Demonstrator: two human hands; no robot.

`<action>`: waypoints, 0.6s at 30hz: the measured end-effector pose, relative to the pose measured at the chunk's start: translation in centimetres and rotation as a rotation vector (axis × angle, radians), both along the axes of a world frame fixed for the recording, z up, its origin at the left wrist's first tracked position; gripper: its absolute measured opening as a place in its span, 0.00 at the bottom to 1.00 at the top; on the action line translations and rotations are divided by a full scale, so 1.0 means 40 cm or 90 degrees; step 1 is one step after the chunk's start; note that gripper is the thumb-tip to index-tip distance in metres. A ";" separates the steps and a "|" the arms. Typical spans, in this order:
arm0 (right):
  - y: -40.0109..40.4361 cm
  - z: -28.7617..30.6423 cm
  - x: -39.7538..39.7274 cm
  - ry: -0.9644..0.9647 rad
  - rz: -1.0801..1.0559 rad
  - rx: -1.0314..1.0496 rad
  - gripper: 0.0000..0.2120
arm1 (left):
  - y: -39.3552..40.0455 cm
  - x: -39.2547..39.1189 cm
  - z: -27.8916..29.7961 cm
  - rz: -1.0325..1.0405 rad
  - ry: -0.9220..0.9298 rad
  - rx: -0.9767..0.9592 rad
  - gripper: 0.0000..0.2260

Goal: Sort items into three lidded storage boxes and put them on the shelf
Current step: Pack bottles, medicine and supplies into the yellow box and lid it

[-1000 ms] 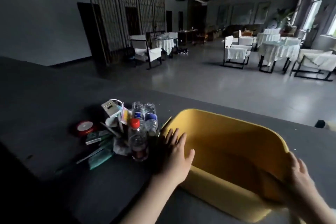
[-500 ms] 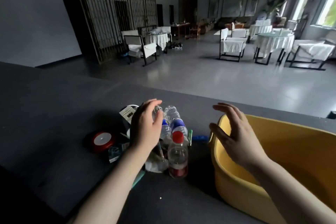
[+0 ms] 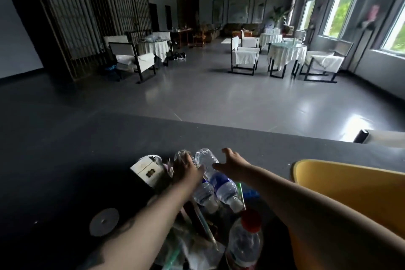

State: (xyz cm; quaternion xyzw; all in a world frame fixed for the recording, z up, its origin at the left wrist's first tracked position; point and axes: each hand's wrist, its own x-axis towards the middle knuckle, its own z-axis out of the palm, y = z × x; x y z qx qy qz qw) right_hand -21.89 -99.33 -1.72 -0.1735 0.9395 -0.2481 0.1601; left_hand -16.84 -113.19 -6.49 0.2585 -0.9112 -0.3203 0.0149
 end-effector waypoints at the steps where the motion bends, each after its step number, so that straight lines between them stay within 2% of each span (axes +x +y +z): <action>1: -0.017 -0.017 -0.010 -0.011 -0.007 0.010 0.35 | 0.001 -0.015 -0.023 0.008 -0.036 -0.025 0.35; 4: -0.055 -0.064 -0.031 -0.017 -0.008 0.040 0.31 | 0.006 -0.056 -0.053 0.092 -0.059 -0.020 0.37; 6: -0.068 -0.098 -0.037 -0.006 -0.008 0.054 0.30 | 0.011 -0.077 -0.061 0.178 -0.027 0.002 0.38; 8: -0.074 -0.132 -0.037 0.001 -0.024 0.074 0.32 | 0.022 -0.088 -0.068 0.227 0.007 0.015 0.38; 11: -0.081 -0.164 -0.035 0.008 -0.057 0.078 0.37 | 0.036 -0.093 -0.077 0.248 0.044 0.003 0.38; 18: -0.063 -0.139 -0.050 0.037 -0.133 0.002 0.25 | 0.021 -0.094 -0.092 0.272 0.053 0.055 0.39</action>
